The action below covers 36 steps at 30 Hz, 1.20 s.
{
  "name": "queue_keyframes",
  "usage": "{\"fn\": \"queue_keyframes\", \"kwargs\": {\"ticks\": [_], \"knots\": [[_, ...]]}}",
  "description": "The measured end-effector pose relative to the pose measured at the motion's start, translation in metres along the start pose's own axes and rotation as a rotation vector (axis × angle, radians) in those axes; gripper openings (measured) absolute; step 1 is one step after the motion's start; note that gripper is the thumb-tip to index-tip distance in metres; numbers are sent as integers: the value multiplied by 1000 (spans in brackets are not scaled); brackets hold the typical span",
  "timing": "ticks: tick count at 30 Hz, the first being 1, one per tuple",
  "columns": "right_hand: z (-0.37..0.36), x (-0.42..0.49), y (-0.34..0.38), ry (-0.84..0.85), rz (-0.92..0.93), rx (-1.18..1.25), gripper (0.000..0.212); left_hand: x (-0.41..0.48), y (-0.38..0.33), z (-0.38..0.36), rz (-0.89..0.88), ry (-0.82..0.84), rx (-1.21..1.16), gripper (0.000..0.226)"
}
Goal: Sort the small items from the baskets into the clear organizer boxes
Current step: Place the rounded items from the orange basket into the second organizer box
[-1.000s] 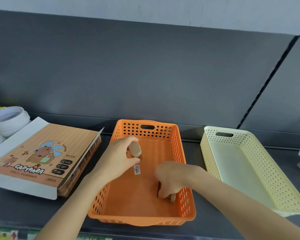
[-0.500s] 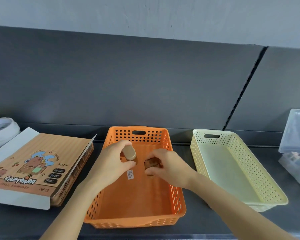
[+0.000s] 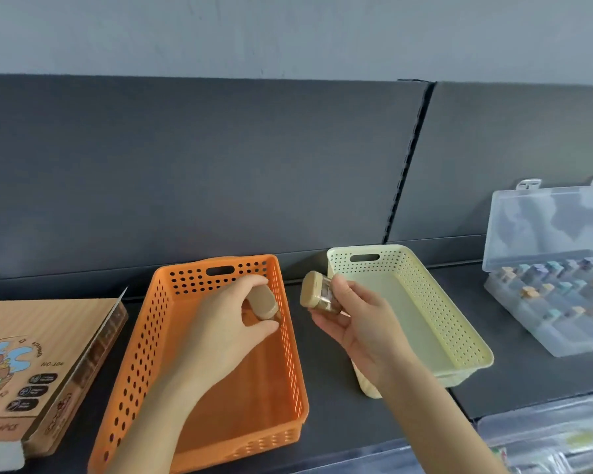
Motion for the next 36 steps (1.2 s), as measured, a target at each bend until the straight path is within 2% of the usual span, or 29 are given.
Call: {"fn": "queue_keyframes", "kwargs": {"ticks": [6, 9, 14, 18, 23, 28, 36], "knots": [[97, -7, 23, -126, -57, 261, 29, 1, -75, -51, -72, 60, -77, 55], [157, -15, 43, -157, -9, 341, 11, -6, -124, -95, -109, 115, -130, 51], [269, -31, 71, -257, 97, 232, 12, -29, -205, -177, -148, 227, -205, 41], [360, -46, 89, -403, 165, 103, 8, -48, -268, -239, -219, 282, -233, 48], [461, -68, 107, -569, 217, 72, 24, -72, -342, -314, -320, 376, -244, 51], [543, -87, 133, -702, 282, -64, 35, -89, -405, -382, -401, 484, -244, 53], [641, -78, 179, -852, 322, -154, 30, -83, -497, -471, -504, 553, -287, 55]]}}
Point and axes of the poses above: each hand's wrist, its own x-axis towards the middle knuckle, its own z-axis out of the back of the hand, y = z × x, the point moved 10 cm from there along x, towards the middle knuckle, and after that the axes turned 10 degrees about -y, right-handed, at the moved point
